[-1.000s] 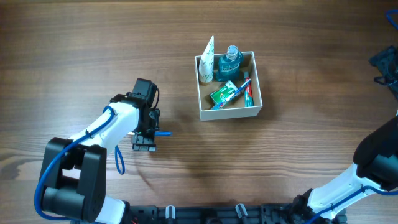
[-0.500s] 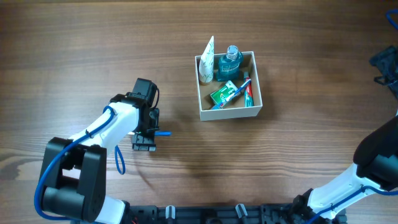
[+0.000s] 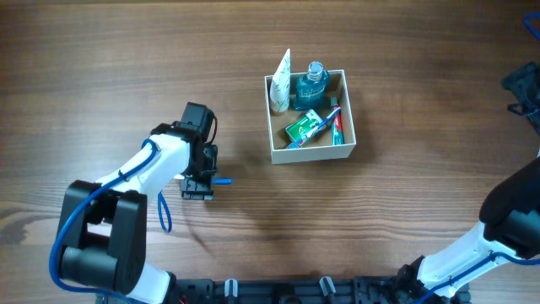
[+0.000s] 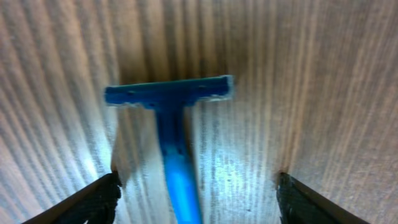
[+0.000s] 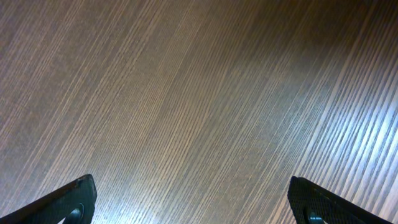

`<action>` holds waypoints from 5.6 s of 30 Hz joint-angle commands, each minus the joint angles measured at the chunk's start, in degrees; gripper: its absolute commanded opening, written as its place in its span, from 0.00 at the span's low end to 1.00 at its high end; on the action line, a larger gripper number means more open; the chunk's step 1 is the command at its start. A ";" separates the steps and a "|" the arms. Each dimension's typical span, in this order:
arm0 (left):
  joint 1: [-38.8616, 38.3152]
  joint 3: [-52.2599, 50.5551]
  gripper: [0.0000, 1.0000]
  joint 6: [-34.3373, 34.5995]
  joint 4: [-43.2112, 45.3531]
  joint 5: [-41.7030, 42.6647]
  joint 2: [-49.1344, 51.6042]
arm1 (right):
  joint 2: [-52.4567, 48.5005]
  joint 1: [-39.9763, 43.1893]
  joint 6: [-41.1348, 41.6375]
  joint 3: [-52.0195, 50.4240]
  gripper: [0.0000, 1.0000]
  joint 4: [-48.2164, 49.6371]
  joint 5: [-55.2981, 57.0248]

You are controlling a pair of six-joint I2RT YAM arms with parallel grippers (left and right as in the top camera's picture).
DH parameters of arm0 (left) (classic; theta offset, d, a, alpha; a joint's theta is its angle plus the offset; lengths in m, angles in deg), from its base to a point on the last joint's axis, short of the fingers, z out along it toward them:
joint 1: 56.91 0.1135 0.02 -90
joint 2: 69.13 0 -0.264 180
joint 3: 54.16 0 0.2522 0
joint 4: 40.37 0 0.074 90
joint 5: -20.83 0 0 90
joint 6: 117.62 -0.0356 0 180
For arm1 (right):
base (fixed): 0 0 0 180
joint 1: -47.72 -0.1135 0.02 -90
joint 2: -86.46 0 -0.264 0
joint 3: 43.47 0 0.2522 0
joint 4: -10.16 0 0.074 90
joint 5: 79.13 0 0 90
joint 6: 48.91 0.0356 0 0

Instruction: Pack container

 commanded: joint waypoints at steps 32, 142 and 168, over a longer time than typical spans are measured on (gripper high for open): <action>4.11 15.89 0.04 -22.12 0.50 1.27 -0.87 | 0.31 0.07 -0.46 -0.20 1.00 0.15 -0.28; -23.78 51.78 1.00 -104.00 -22.60 -16.26 -15.39 | 0.31 0.07 -0.44 -0.20 1.00 0.13 -0.28; -6.86 51.76 1.00 -86.23 -23.89 -11.41 -15.47 | 0.31 0.07 -0.46 -0.20 1.00 0.13 -0.28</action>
